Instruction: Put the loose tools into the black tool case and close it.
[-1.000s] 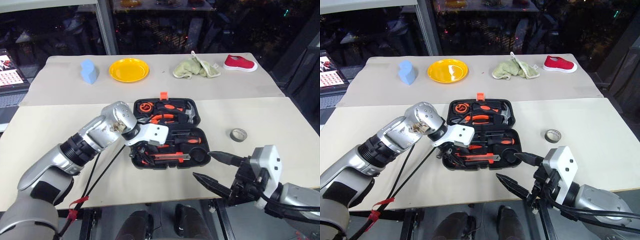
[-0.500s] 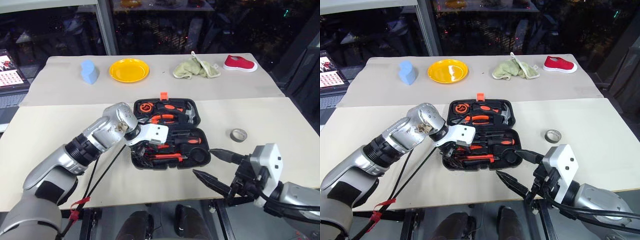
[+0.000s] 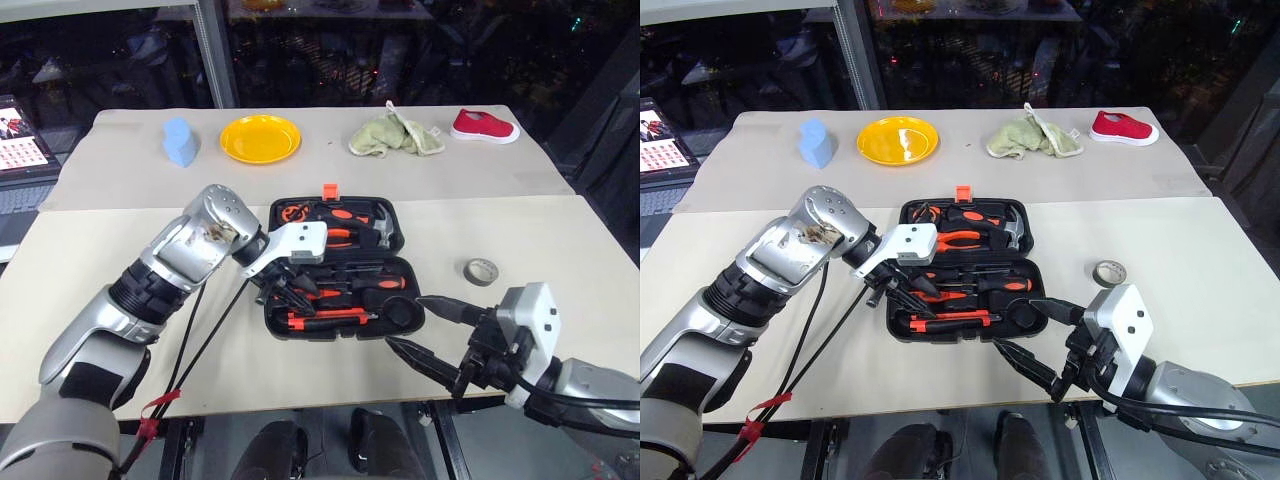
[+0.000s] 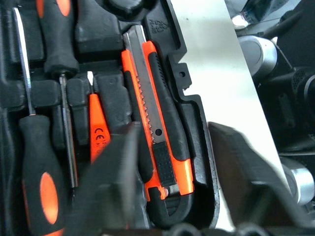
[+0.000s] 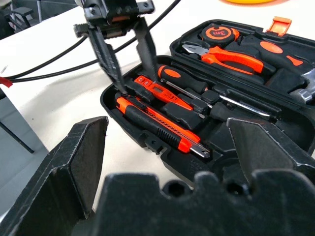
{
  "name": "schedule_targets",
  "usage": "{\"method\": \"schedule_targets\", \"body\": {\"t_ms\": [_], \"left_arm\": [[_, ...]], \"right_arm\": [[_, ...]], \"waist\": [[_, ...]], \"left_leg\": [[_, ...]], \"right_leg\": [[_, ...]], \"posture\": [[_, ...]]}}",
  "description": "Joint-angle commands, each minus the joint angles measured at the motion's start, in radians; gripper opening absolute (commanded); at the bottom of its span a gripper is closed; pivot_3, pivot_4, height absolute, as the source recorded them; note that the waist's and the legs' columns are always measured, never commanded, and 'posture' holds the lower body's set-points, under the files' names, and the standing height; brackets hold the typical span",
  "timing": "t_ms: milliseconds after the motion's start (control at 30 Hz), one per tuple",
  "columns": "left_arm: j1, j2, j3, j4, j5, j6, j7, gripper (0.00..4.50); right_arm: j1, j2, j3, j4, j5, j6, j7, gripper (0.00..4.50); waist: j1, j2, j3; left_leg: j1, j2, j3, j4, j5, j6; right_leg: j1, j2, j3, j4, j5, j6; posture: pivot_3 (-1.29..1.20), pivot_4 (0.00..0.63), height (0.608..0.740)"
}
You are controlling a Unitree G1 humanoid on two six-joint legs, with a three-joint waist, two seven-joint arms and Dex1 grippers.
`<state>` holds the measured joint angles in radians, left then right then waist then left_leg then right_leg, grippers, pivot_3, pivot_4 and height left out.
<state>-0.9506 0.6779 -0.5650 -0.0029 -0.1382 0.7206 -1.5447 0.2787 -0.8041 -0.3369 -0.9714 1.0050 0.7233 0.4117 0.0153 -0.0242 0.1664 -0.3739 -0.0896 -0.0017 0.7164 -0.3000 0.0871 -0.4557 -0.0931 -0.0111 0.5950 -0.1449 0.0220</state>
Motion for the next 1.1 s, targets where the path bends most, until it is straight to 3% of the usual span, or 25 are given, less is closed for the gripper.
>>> {"method": "schedule_targets", "body": {"t_ms": [33, 67, 333, 733, 1000, 1100], "left_arm": [[0.013, -0.005, -0.003, -0.012, 0.009, -0.051, 0.003, 0.30], [0.017, -0.007, -0.009, -0.011, 0.018, -0.073, 0.004, 0.04], [0.035, 0.003, -0.065, -0.018, 0.056, -0.118, -0.017, 0.04], [0.085, -0.022, -0.144, 0.077, 0.237, -0.337, 0.053, 0.04], [0.092, -0.051, -0.067, 0.086, 0.185, -0.302, 0.046, 0.04], [0.079, -0.086, 0.080, 0.108, 0.056, -0.211, 0.060, 0.04]], "right_arm": [[-0.004, -0.015, -0.034, -0.016, 0.018, -0.020, 0.007, 4.50], [0.000, -0.016, -0.036, -0.019, 0.019, -0.020, 0.007, 4.50], [0.013, -0.017, -0.034, -0.026, 0.024, -0.020, 0.001, 4.50], [0.027, -0.009, -0.035, -0.033, 0.037, -0.022, -0.022, 4.50], [0.056, 0.002, -0.042, -0.032, 0.014, -0.030, -0.032, 4.50], [0.099, 0.020, -0.061, -0.013, -0.057, -0.040, -0.043, 4.50]], "waist": [[0.000, 0.000, 0.000], [0.000, 0.000, 0.000], [0.002, 0.000, 0.000], [0.004, 0.002, -0.002], [0.008, 0.003, -0.003], [0.012, 0.003, -0.003]], "left_leg": [[0.000, 0.000, 0.000, 0.000, 0.000, 0.000], [0.000, 0.000, 0.000, 0.000, 0.000, 0.000], [0.000, 0.000, 0.000, 0.000, 0.000, 0.000], [0.006, 0.001, 0.000, 0.000, -0.004, 0.006], [0.019, 0.002, -0.002, 0.000, -0.004, 0.008], [0.019, 0.002, -0.002, 0.000, -0.005, 0.008]], "right_leg": [[0.000, 0.000, 0.000, 0.000, 0.000, 0.000], [0.000, 0.000, 0.000, 0.000, 0.000, 0.000], [0.000, 0.000, 0.000, 0.000, 0.000, 0.000], [0.007, -0.004, 0.001, 0.000, -0.003, 0.005], [0.023, -0.006, 0.001, -0.002, -0.007, 0.011], [0.022, -0.006, 0.001, -0.002, -0.007, 0.011]], "posture": [[0.00, 0.150, 0.740], [0.00, 0.150, 0.740], [0.00, 0.150, 0.740], [0.00, 0.150, 0.740], [0.00, 0.150, 0.740], [0.00, 0.150, 0.740]]}}
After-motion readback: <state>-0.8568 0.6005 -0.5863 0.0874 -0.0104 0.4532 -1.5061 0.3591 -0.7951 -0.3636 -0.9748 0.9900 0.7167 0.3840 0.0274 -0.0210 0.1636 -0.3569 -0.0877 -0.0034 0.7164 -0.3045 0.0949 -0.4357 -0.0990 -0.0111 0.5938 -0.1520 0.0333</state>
